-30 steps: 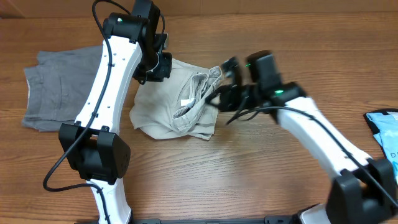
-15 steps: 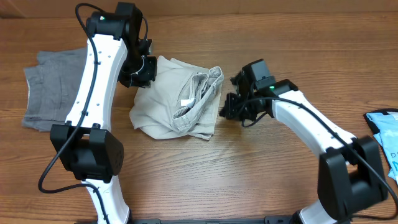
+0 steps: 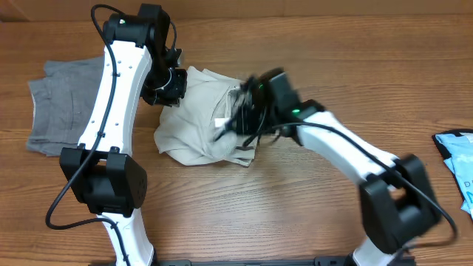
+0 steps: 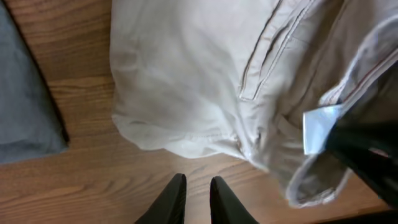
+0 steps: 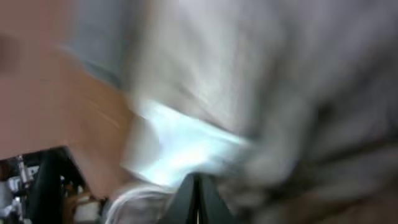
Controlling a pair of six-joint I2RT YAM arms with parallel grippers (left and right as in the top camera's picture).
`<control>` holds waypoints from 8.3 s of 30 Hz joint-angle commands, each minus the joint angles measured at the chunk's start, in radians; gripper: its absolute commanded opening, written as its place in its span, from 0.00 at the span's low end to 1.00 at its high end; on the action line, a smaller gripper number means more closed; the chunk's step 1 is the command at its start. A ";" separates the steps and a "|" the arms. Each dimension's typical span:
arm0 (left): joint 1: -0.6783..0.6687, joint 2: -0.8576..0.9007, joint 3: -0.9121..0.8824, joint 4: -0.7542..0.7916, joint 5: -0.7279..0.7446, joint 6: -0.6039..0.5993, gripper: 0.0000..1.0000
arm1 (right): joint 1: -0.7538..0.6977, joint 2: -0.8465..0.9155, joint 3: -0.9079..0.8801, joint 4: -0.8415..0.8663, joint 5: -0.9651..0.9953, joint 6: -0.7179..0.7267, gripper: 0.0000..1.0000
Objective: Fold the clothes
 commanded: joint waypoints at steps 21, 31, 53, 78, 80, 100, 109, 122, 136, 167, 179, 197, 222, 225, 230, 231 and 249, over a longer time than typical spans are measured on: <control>0.007 -0.004 -0.047 0.034 -0.008 0.041 0.63 | -0.076 -0.087 0.031 -0.041 0.135 -0.148 0.35; 0.005 -0.004 -0.314 0.189 -0.006 0.041 0.61 | -0.083 -0.084 0.031 0.114 0.269 -0.049 0.04; 0.007 -0.004 -0.686 0.532 -0.036 0.041 0.55 | -0.329 -0.106 0.031 0.007 0.486 -0.013 0.04; 0.032 -0.095 -0.540 0.560 0.080 0.085 0.93 | -0.246 -0.133 -0.117 -0.217 0.051 -0.178 0.43; 0.032 -0.095 -0.550 0.577 0.080 0.086 0.94 | -0.215 -0.133 -0.147 -0.169 0.039 -0.179 0.38; 0.032 -0.095 -0.767 0.822 0.413 0.139 0.69 | -0.345 -0.146 -0.086 -0.314 0.312 -0.172 0.04; 0.031 -0.095 -0.805 0.925 0.548 0.153 0.70 | -0.461 -0.163 -0.018 -0.354 0.375 -0.026 0.35; -0.046 -0.095 -0.806 1.022 0.514 0.143 0.73 | -0.472 -0.093 0.023 -0.127 0.052 -0.167 0.56; -0.040 -0.095 -0.806 0.980 0.325 0.078 0.04 | -0.531 0.008 0.023 -0.195 0.390 -0.104 0.04; 0.005 -0.175 -0.705 1.076 0.657 0.074 0.81 | -0.358 0.176 0.040 -0.021 0.147 -0.049 0.08; -0.071 -0.106 -0.707 1.180 0.462 0.085 0.78 | -0.449 0.235 0.040 -0.269 0.255 0.011 0.04; -0.025 0.132 -0.688 1.449 0.396 -0.155 0.08 | -0.449 0.235 0.040 -0.346 0.346 -0.060 0.05; -0.229 -0.050 -0.681 0.772 0.556 0.142 0.26 | -0.443 0.045 0.125 -0.272 -0.026 -0.233 0.09; -0.306 -0.050 -0.758 0.776 0.436 0.142 0.30 | -0.428 0.072 0.113 -0.222 -0.019 -0.232 0.09; -0.399 -0.050 -0.855 0.775 0.295 0.141 0.34 | -0.420 0.136 0.113 -0.247 0.346 0.010 0.09; -0.410 -0.050 -0.864 0.773 0.285 0.141 0.34 | -0.426 0.147 0.113 -0.246 0.405 0.056 0.10; -0.411 -0.122 -0.701 0.658 0.293 0.138 0.38 | -0.602 0.009 0.177 -0.380 0.061 -0.175 0.13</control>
